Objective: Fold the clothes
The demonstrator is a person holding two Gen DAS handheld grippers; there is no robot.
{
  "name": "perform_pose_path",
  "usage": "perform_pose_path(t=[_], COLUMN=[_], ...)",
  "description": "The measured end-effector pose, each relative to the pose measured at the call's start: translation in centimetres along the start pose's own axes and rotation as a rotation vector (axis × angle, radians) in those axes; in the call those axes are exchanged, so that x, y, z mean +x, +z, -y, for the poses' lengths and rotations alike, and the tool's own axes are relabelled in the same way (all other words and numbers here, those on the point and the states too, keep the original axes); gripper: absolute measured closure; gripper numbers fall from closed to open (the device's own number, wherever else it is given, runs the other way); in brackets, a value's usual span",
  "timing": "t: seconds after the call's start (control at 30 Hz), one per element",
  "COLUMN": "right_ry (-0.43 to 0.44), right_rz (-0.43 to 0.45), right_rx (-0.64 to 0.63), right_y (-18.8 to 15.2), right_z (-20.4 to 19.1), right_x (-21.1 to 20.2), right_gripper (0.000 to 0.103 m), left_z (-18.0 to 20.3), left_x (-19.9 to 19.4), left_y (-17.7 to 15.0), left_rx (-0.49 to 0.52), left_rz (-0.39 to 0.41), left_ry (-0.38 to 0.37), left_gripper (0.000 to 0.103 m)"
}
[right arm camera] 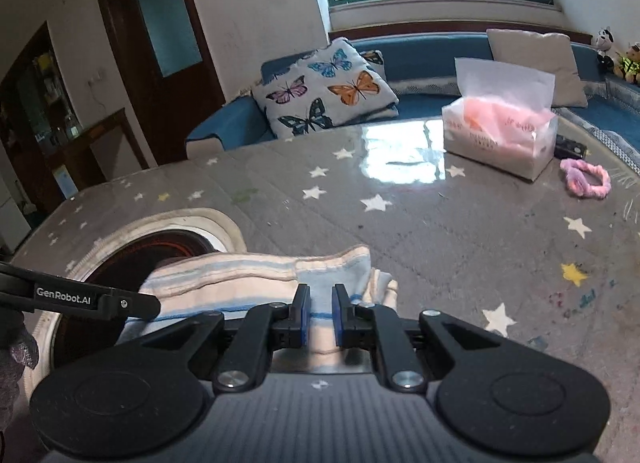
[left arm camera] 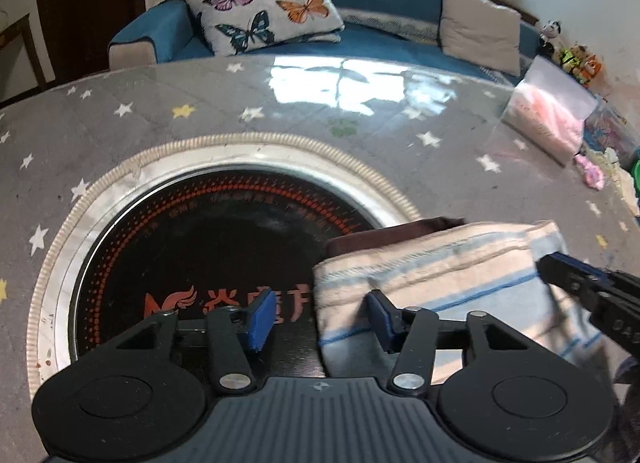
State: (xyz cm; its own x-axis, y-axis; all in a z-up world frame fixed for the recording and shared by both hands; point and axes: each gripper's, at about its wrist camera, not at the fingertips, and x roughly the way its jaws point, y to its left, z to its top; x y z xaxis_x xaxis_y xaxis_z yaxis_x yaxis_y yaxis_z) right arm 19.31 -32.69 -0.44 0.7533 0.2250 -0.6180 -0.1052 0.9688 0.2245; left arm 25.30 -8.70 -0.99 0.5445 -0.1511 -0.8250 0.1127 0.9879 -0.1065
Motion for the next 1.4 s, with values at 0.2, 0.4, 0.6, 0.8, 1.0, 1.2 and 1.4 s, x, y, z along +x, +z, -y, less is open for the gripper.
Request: perform_pose_path(t=[0.2,0.4,0.6,0.8,1.0,1.2,1.4], right_ry=[-0.005,0.023,0.031,0.039,0.04,0.052,0.082], right_rz=[-0.026,-0.002,-0.019,-0.03,-0.051,-0.05,-0.037], right_rx=[0.007,-0.029,-0.039,-0.019,-0.015,0.001,-0.075], right_y=[-0.2,0.6,1.0,0.7,0.5,0.8,0.0], right_z=[1.0,0.6,0.5,1.2,1.6,1.8,0.3], right_x=[0.2,-1.1,0.0,0.3,0.8,-0.2,-3.5], right_gripper=[0.1,0.097,0.096,0.097,0.099,0.097,0.096], left_z=[0.2,2.4,5.6,6.8,7.4,6.9,6.4], left_x=[-0.6,-2.4,-1.5,0.6,1.5,-0.1,-3.2], left_y=[0.1,1.3,1.8,1.9,1.6,1.4,-0.8], left_rx=[0.013,0.033,0.082,0.092,0.139,0.132,0.195], left_rz=[0.019,0.083,0.08,0.059,0.062,0.064,0.07], left_ry=[0.007,-0.055,-0.155,-0.185,-0.168,-0.185,-0.2], left_gripper=[0.051,0.051,0.057,0.069,0.07,0.071,0.069])
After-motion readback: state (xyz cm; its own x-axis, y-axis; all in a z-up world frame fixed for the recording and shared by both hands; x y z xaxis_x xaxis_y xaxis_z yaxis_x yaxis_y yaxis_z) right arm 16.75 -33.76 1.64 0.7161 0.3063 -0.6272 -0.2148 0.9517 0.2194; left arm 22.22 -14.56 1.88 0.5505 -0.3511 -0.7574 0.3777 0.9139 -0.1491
